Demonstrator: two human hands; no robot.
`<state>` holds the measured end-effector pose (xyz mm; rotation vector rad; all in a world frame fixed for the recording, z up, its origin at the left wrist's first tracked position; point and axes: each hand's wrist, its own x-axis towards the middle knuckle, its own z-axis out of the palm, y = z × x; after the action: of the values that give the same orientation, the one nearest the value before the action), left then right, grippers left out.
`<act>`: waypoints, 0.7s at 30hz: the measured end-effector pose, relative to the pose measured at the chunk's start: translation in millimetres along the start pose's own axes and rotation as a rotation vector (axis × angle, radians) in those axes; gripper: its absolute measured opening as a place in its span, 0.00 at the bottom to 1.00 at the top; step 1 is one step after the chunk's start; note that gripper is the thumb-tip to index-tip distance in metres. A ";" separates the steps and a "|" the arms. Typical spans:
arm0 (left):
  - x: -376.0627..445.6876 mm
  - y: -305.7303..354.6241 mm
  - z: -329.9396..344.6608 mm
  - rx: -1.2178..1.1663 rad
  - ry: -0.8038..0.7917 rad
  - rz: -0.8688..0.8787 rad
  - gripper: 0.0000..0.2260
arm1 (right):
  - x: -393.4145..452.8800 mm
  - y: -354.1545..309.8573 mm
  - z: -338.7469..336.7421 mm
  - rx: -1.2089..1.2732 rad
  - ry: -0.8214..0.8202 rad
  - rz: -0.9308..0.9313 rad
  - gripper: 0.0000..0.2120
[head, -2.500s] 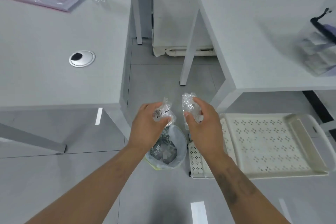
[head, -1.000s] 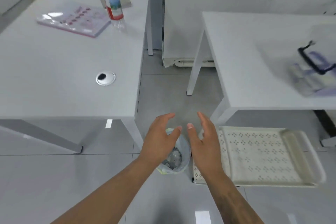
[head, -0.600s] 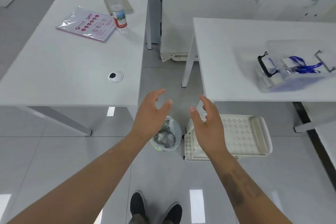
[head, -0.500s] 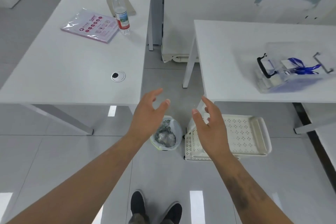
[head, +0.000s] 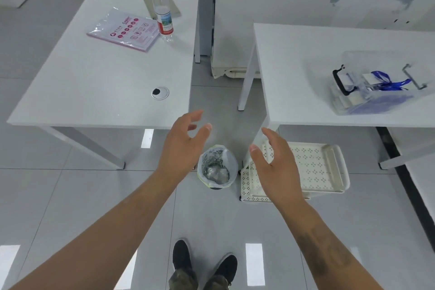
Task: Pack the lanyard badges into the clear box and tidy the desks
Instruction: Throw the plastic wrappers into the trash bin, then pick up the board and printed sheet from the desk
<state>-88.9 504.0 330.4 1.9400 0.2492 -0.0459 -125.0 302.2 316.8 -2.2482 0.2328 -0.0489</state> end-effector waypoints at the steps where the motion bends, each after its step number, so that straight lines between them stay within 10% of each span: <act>1: -0.5 0.6 -2.3 -0.002 0.011 0.004 0.17 | 0.9 -2.8 0.2 -0.047 0.005 -0.025 0.22; 21: 20.3 -83.5 -245.0 0.119 -0.023 0.029 0.20 | -43.4 -153.5 166.6 -0.118 -0.039 -0.044 0.25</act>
<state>-106.5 762.8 342.9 2.0596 0.2067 -0.0648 -125.4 532.4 331.1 -2.3693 0.1685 -0.0148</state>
